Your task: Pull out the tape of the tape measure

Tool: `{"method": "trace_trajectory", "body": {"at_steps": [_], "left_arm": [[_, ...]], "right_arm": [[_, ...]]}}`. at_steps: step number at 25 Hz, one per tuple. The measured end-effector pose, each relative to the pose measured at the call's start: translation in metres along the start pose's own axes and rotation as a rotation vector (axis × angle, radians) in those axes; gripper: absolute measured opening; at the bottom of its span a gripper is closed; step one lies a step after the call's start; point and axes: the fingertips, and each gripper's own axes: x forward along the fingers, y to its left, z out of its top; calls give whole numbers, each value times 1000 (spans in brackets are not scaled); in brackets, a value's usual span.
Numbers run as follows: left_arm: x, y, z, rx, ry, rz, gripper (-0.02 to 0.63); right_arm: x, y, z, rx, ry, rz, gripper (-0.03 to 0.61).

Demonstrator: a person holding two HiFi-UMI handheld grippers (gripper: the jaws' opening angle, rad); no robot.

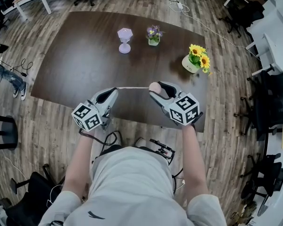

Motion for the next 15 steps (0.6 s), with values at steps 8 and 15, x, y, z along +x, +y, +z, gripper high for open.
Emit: {"method": "trace_trajectory", "body": {"at_steps": [8, 15], "left_arm": [[-6, 9, 1, 15, 6, 14, 11], [-6, 11, 0, 56, 34, 15, 12]], "right_arm": [[-10, -12, -5, 29, -5, -16, 221], [-9, -15, -8, 30, 5, -11, 221]]}}
